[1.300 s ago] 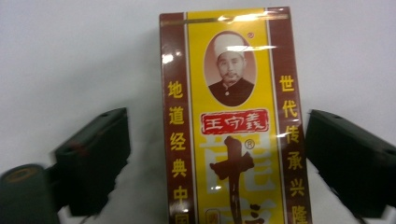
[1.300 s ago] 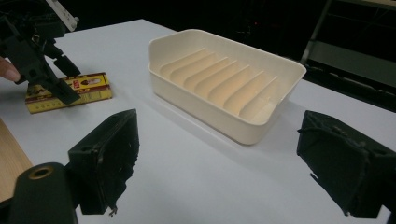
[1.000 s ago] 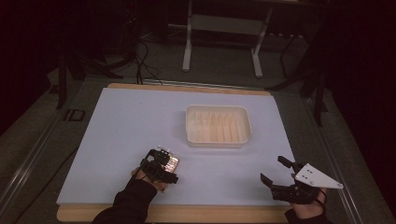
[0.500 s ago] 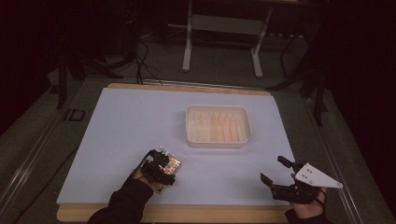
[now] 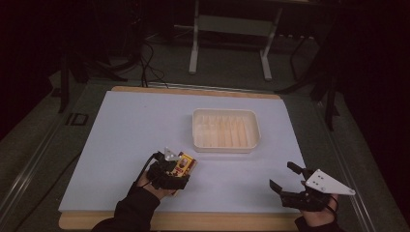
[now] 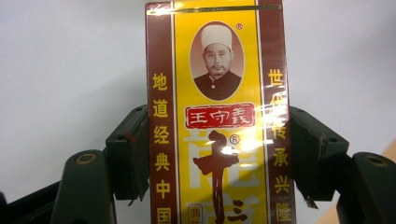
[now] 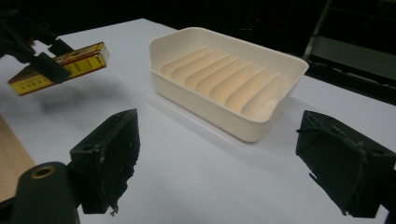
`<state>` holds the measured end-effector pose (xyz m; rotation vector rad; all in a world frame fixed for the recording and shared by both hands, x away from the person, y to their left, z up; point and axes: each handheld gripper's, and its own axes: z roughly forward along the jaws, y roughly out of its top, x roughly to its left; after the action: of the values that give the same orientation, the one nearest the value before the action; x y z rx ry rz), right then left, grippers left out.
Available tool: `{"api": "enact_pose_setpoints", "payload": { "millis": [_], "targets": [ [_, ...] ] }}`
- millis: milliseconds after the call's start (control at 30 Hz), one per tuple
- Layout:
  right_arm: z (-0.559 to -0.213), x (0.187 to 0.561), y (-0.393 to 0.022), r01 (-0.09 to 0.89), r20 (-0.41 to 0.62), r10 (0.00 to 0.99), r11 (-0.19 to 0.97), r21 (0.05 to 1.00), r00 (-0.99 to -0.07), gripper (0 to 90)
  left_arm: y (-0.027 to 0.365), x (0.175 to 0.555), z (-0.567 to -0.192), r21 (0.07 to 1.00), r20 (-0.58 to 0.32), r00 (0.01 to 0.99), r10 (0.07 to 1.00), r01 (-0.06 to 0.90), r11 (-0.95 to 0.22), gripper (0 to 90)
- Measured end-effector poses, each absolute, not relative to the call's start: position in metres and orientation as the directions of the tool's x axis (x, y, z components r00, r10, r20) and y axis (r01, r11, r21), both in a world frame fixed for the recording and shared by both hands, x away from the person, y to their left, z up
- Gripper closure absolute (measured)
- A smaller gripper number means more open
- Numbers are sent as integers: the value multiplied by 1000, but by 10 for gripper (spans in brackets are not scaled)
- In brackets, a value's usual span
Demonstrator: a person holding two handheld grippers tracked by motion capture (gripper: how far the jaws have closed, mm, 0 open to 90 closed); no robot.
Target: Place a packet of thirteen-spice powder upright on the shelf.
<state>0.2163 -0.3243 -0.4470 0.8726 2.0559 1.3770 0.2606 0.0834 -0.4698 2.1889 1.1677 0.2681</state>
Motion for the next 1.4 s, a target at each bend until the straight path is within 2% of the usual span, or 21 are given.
{"api": "enact_pose_setpoints", "payload": {
  "millis": [233,467,667,867,1167,1400],
  "targets": [
    [-447,217,-324,226,-69,746,287,931,-662,129,70,256,-462,667,-133,627,768,630,-398,325],
    [-443,218,-324,250,-12,735,246,937,-678,117,62,257,-462,697,-163,645,747,611,-375,325],
    [-436,218,-322,243,-10,722,246,938,-691,116,56,258,-462,717,-174,672,720,588,-375,325],
    [-430,223,-319,287,36,736,219,933,-677,126,49,255,-461,757,-146,716,683,525,-388,325],
    [-427,228,-316,328,12,764,263,907,-646,114,46,251,-455,821,-160,749,643,463,-335,324],
    [-419,228,-304,371,20,764,290,882,-645,130,43,247,-452,867,-124,757,641,397,-300,325]
  ]
}}
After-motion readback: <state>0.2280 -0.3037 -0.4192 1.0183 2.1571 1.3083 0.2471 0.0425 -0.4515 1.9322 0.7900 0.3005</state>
